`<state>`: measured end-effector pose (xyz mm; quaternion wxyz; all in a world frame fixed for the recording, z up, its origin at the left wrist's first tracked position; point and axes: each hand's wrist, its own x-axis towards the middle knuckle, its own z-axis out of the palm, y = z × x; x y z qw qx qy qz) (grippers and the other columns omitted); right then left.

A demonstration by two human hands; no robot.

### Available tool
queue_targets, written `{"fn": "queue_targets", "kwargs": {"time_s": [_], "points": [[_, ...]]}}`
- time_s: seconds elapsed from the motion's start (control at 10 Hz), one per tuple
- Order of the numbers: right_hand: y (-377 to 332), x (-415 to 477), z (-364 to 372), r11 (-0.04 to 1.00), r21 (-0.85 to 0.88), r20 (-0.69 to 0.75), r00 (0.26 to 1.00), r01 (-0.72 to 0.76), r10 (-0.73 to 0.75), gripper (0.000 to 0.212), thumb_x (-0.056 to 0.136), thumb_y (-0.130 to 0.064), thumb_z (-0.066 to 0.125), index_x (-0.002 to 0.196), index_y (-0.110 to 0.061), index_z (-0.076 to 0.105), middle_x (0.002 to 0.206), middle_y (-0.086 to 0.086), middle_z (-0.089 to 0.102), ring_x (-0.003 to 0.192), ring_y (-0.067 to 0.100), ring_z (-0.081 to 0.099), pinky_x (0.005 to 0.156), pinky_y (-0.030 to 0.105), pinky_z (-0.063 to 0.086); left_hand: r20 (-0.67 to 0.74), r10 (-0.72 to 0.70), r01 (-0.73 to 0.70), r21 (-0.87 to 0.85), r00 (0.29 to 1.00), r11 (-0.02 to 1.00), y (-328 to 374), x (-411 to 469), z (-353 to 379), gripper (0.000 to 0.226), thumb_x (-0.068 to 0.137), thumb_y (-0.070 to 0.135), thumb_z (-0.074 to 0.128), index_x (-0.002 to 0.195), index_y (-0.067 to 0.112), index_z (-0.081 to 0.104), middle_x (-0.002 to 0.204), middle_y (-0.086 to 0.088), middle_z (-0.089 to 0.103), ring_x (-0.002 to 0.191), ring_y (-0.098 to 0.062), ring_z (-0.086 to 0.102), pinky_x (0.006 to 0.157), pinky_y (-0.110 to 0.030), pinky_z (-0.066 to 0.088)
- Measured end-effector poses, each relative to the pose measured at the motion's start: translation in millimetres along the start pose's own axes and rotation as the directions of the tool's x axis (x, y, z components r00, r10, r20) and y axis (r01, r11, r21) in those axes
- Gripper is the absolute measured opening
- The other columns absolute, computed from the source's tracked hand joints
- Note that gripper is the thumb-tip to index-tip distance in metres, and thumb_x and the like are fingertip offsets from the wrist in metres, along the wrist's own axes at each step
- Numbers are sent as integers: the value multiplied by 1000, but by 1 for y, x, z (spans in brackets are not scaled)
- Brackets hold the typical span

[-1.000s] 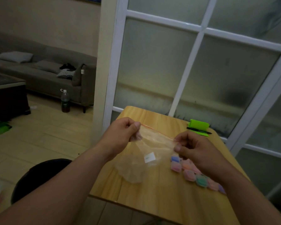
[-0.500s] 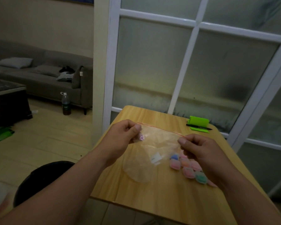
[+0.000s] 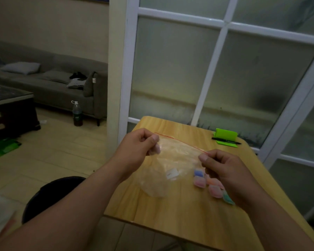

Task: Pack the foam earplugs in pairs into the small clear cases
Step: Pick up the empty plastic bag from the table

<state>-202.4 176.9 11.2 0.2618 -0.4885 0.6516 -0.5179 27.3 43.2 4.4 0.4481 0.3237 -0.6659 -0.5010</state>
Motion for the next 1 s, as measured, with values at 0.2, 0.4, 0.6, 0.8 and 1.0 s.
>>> {"fn": "queue_targets", "kwargs": {"time_s": [0.2, 0.4, 0.6, 0.8, 1.0], "points": [[-15, 21, 63, 996, 66, 74, 995, 59, -64, 16, 96, -25, 75, 89, -11, 77, 75, 1, 66, 68, 13, 56, 68, 34, 47, -184, 42, -30, 67, 982, 997, 4, -4, -60, 21, 102, 23, 64, 98, 4, 70, 84, -11, 73, 74, -16, 64, 82, -44, 59], [-47, 45, 182, 941, -144, 234, 935, 306, -268, 10, 96, -31, 75, 92, -22, 78, 83, -6, 73, 78, 14, 66, 72, 36, 55, -415, 6, 156, 356, 910, 921, -19, -38, -178, 15, 99, 31, 69, 93, 18, 73, 89, -10, 71, 73, -12, 57, 69, -30, 48], [-59, 70, 307, 673, -514, 487, 827, 532, -281, 6, 98, -30, 64, 94, -32, 68, 93, -12, 67, 85, 11, 63, 75, 39, 59, -512, -198, 386, 292, 836, 875, -83, -77, -268, 10, 100, 17, 65, 94, 11, 71, 86, -11, 73, 71, -20, 60, 66, -34, 53], [-34, 99, 373, 318, -713, 653, 757, 625, -23, 9, 99, -18, 59, 101, -20, 67, 95, 2, 67, 83, 21, 63, 69, 35, 54, -428, -409, 566, 358, 806, 742, -152, -73, -285, 12, 94, 10, 64, 91, 11, 75, 90, -15, 77, 74, -26, 67, 74, -45, 61], [-14, 112, 382, 312, -749, 644, 753, 584, 135, 16, 98, -31, 65, 105, -19, 72, 102, 1, 71, 92, 23, 67, 87, 42, 60, -266, -606, 565, 734, 749, 377, -180, -62, -274, 29, 100, 18, 57, 117, 1, 72, 117, -14, 70, 101, -29, 68, 85, -39, 57]]}}
